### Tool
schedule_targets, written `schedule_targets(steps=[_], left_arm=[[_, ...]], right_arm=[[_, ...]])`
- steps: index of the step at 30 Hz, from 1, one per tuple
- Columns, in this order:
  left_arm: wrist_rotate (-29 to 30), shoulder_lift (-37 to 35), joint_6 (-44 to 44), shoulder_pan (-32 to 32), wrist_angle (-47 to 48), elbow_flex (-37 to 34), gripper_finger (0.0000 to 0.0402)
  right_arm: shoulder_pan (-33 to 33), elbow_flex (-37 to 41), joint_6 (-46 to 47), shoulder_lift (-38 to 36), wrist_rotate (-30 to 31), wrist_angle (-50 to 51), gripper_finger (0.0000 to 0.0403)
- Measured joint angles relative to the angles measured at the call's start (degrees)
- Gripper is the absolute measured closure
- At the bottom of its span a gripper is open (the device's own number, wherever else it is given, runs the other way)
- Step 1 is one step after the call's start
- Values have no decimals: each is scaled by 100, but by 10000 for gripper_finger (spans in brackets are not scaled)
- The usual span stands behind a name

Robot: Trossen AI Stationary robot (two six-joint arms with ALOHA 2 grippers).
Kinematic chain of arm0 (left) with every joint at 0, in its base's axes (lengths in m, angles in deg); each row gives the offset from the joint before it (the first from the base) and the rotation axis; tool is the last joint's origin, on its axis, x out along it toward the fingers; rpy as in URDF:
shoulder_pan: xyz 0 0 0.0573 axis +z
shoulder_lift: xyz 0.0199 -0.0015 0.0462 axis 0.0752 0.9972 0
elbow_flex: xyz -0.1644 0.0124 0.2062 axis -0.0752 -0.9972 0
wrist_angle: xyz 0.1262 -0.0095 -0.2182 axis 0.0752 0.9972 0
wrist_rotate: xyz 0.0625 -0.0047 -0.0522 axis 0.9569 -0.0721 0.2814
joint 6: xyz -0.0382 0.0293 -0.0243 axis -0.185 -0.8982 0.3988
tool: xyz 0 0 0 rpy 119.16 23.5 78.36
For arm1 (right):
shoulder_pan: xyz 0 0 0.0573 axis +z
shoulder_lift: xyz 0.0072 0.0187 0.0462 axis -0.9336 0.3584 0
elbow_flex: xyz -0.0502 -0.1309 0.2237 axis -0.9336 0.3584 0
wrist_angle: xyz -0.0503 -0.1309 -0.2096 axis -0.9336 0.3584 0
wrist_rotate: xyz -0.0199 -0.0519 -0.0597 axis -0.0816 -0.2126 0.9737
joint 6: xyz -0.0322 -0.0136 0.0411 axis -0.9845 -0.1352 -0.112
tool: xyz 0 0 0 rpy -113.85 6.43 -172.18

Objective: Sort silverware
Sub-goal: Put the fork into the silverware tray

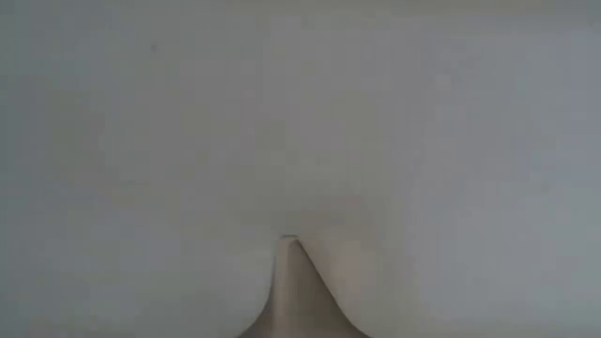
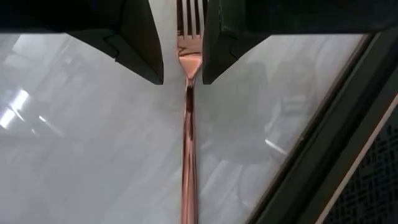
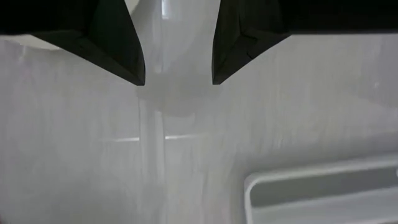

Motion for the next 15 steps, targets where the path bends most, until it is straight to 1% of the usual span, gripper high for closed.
schedule_targets(steps=[4,7,10,12,15], left_arm=[[-2,-157,-28,5,215,196,291],[5,-501,-111,23,476,420,291],[15,-935,-317,55,816,415,291],[13,-1303,-486,86,959,304,291],[-117,-1983,-593,152,902,-123,291]], right_arm=[[0,0,35,0,2,-286,225],[0,0,52,0,3,-561,225],[-1,0,93,7,28,-1080,225],[-33,0,133,64,21,-1608,225],[-189,-4,-40,301,17,-2365,225]])
